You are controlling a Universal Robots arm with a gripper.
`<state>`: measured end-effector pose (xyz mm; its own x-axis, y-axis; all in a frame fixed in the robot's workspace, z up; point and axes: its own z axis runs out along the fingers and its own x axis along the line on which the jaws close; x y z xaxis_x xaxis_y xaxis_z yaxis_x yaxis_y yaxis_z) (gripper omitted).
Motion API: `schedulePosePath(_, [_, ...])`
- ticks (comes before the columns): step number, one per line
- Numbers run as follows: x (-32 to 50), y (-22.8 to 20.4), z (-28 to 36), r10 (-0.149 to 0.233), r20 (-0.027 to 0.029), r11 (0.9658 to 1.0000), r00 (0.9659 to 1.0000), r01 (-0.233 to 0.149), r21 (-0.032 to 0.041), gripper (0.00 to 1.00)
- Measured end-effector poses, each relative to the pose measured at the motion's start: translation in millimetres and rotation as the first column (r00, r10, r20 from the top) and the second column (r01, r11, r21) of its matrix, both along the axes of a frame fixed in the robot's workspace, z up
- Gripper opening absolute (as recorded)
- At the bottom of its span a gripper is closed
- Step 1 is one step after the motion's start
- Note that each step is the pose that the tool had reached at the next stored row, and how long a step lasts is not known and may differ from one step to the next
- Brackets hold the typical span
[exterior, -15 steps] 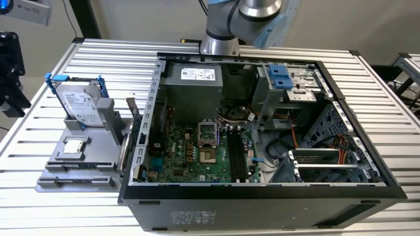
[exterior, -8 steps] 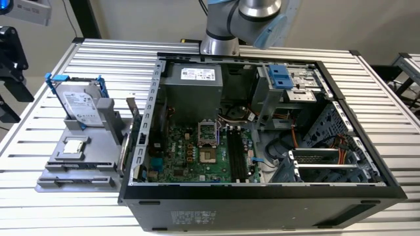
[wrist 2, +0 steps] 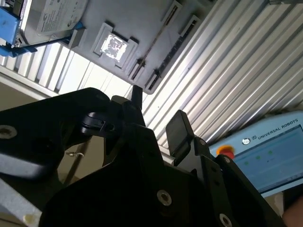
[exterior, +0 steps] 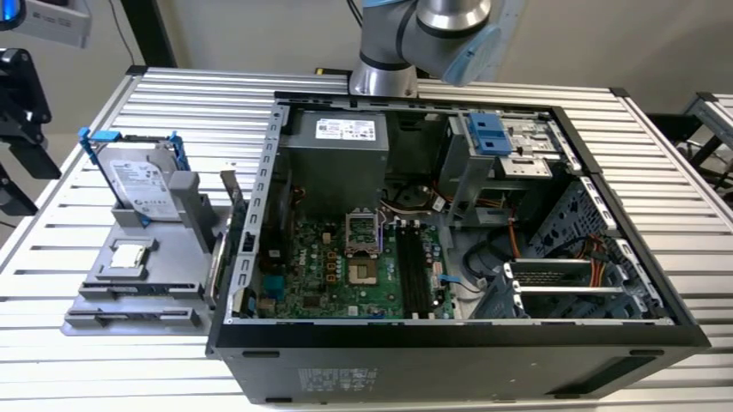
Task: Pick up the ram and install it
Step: 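Pick up the ram and move it above insertion slot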
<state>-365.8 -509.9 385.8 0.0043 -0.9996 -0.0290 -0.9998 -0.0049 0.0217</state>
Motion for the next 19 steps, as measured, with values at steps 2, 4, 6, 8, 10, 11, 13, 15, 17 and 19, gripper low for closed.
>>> schedulePosePath(2, [0.0, 0.1, -1.2, 0.0, 0.0011, 0.9999, 1.0, 0.0, 0.0105, 1.0])
schedulePosePath(4, [-0.1, 0.1, -2.5, 0.0, 0.0034, 0.9998, 1.0, 0.0, 0.0197, 1.0])
schedulePosePath(6, [0.0, 0.1, -4.0, 0.0, 0.0042, 0.9998, 1.0, 0.0, 0.0203, 1.0])
schedulePosePath(8, [0.0, 0.1, -5.7, 0.0, 0.0052, 0.9998, 1.0, 0.0, 0.0201, 1.0])
schedulePosePath(10, [0.0, 0.1, -7.3, 0.0, 0.0069, 0.9998, 1.0, 0.0, 0.0192, 1.0])
schedulePosePath(11, [0.0, 0.1, -8.2, 0.001, 0.009, 0.9998, 1.0, -0.001, 0.0187, 1.0])
schedulePosePath(13, [0.0, 0.1, -9.9, 0.001, 0.0155, 0.9999, 0.9999, -0.002, 0.0165, 1.0])
schedulePosePath(15, [0.0, 0.0, -13.2, 0.001, 0.022, 0.9999, 0.9998, -0.002, 0.0138, 1.0])
schedulePosePath(17, [0.0, 0.1, -15.4, 0.001, 0.0221, 0.9999, 0.9998, -0.002, 0.0138, 1.0])
schedulePosePath(19, [0.0, 0.1, -18.3, 0.001, 0.022, 0.9999, 0.9998, -0.002, 0.0137, 1.0])
